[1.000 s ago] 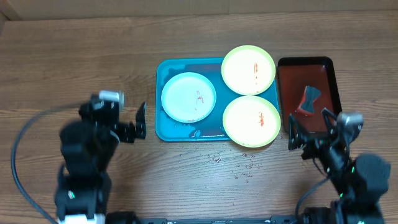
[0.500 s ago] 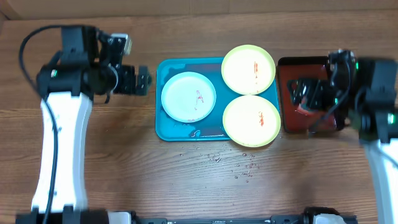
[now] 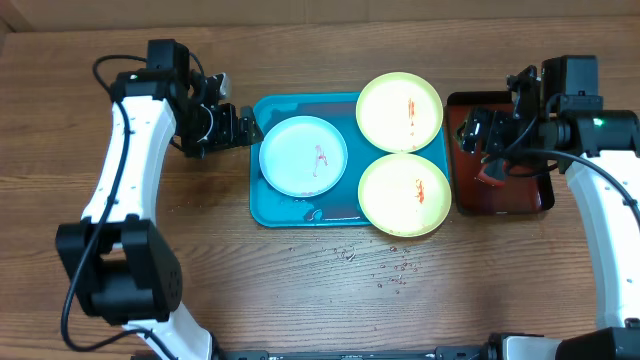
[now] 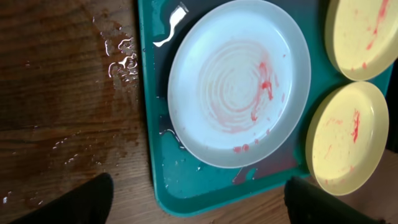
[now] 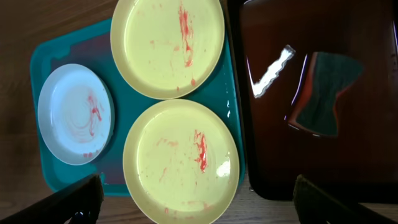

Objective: Clean dirty plates on tray and stack at the side
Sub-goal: 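Move the left gripper to the white plate's left rim and grasp it, then lower the right gripper into the red tray and grasp the sponge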

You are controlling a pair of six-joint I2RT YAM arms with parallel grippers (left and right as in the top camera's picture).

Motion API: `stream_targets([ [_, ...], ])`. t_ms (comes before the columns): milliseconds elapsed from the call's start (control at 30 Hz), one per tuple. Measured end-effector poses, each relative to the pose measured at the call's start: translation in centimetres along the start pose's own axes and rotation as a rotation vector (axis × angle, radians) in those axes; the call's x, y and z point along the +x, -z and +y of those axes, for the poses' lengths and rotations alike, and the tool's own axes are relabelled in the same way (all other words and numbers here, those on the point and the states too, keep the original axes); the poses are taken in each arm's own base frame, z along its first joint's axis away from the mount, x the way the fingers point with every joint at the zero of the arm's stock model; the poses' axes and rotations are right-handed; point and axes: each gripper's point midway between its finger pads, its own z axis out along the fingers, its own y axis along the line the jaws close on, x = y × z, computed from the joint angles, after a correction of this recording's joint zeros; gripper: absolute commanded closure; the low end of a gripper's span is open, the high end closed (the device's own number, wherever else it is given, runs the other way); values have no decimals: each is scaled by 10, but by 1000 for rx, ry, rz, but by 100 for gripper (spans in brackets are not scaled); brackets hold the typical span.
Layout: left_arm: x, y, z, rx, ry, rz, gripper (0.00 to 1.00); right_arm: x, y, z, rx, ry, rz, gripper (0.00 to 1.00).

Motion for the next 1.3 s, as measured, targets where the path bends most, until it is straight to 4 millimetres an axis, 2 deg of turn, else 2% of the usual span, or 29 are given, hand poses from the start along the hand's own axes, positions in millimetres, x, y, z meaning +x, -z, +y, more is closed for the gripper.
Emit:
stream_targets([
  [200,5,-35,5,-76,31,73,31,-1,0,0,0,1,-4,7],
  [367,17,-73,5,-170,33,155,32,0,0,-1,8,0,-1,7],
  [567,17,-106,9,-212,34,177,42,-1,0,-1,8,1,-4,7],
  [700,15,-113,15,-233,66,174,44,-1,0,-1,8,1,-5,7],
  [967,-8,-117,15,-252,59,73,56,-2,0,-1,7,2,-9,7],
  [1300,-5,-124,0,-297,4,69,61,-2,0,-1,7,2,-9,9],
])
